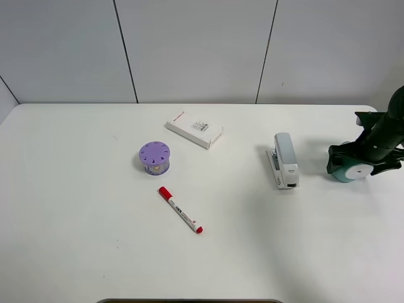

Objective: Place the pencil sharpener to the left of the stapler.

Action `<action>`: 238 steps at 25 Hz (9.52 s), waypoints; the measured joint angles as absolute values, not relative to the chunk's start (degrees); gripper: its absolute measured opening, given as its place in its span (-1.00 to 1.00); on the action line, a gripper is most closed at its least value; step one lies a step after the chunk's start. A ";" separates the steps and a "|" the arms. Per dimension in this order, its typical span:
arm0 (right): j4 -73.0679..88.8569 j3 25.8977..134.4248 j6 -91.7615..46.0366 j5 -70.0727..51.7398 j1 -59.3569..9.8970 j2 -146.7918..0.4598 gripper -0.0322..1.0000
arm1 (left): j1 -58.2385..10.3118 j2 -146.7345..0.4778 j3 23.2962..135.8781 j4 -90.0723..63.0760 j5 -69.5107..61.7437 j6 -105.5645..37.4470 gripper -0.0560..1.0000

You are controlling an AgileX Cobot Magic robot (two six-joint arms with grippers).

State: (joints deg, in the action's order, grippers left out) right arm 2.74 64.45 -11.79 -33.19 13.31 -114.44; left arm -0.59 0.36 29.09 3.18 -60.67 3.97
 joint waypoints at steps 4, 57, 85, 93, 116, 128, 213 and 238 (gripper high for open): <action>2.99 64.45 -11.73 -32.88 13.31 -114.44 0.45 | -0.59 0.36 29.09 3.18 -60.67 3.97 0.91; 3.19 64.45 -6.23 -37.64 8.19 -99.23 0.37 | -0.59 0.36 29.09 3.18 -60.67 3.97 0.91; 5.72 82.16 6.36 -44.40 -19.78 -106.88 0.37 | -0.59 0.36 29.09 3.18 -60.67 3.97 0.91; 5.77 82.43 11.88 -44.41 -23.45 -111.57 0.37 | -0.59 0.36 29.09 3.18 -60.67 3.97 0.91; 6.19 82.43 15.31 -42.32 -26.62 -122.79 0.37 | -0.59 0.36 29.09 3.18 -60.67 3.97 0.91; 6.19 82.43 15.48 -41.26 -26.62 -124.32 0.37 | -0.59 0.36 29.09 3.18 -60.67 3.97 0.91; 0.00 82.43 16.74 -48.14 -26.62 -94.55 0.98 | -0.59 0.36 29.09 3.18 -60.67 3.97 0.91; -18.81 82.43 9.32 -58.39 -26.62 -55.10 0.98 | -0.59 0.36 29.09 3.18 -60.67 3.97 0.91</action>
